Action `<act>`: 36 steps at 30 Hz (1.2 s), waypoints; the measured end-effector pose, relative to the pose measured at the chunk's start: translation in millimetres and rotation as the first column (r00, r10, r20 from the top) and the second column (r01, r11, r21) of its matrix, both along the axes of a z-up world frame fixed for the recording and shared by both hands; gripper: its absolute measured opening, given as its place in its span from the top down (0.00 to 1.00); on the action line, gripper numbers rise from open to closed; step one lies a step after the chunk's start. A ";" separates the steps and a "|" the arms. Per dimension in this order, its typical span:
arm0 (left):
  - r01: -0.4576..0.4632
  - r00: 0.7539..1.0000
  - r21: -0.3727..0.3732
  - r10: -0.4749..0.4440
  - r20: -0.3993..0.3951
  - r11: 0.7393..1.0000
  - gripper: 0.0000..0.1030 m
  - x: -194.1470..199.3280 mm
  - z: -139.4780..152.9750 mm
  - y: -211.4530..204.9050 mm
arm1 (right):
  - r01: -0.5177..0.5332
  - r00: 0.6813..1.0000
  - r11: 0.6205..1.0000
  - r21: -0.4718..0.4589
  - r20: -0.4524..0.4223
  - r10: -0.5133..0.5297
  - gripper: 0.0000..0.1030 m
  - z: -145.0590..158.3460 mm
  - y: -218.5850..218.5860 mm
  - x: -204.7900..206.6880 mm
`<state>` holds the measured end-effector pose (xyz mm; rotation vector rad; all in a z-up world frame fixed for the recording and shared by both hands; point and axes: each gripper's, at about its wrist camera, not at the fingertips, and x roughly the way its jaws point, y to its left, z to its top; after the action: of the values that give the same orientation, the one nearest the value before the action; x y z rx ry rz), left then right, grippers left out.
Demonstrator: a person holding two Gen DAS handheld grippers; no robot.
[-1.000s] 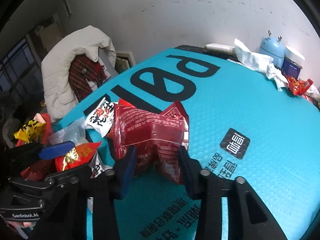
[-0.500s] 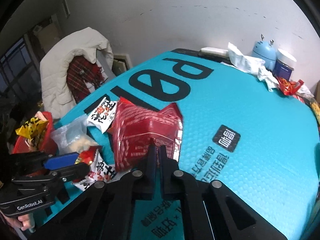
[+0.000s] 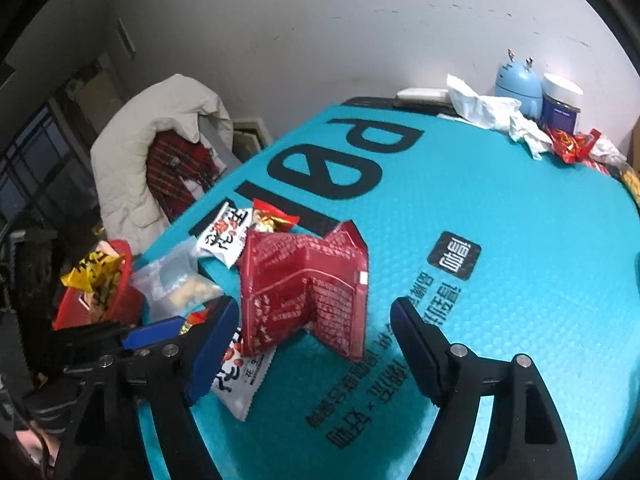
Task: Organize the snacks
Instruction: 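Grasp the red-gold candy packet with the left tool while the right tool grasps the red bag, then lift both packets and carry them over the red basket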
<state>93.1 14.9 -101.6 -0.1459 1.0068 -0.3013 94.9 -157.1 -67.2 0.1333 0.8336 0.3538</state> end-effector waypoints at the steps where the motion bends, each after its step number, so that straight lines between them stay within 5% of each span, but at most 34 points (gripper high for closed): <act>1: 0.004 1.000 0.001 -0.004 -0.003 1.000 0.74 2.1 -0.9 -0.2 | -0.007 1.000 1.000 -0.013 -0.001 0.007 0.23 0.1 2.8 2.2; 13: 0.054 0.998 0.124 -0.057 0.015 0.991 0.60 13.8 -13.6 -17.0 | -0.063 0.997 0.994 -0.090 -0.058 0.058 0.20 -25.3 25.2 34.7; 18: 0.044 0.998 0.120 -0.050 0.045 0.992 0.60 12.7 -15.6 -17.0 | -0.091 0.996 0.991 -0.097 -0.026 0.089 0.51 -22.6 28.2 27.6; 20: 0.037 0.998 0.112 -0.042 0.042 0.993 0.60 13.0 -15.4 -16.0 | -0.089 0.996 0.989 -0.119 -0.014 0.088 0.55 -20.1 29.8 24.4; 36: 0.056 0.998 0.068 -0.058 0.033 0.996 0.61 -22.6 -9.1 -19.4 | -0.041 0.999 0.996 -0.076 -0.026 0.040 0.61 -14.0 6.4 -29.2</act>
<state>70.5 -4.6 -110.7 -0.0512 0.9868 -0.3206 65.7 -150.7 -81.2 0.0494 0.8739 0.3584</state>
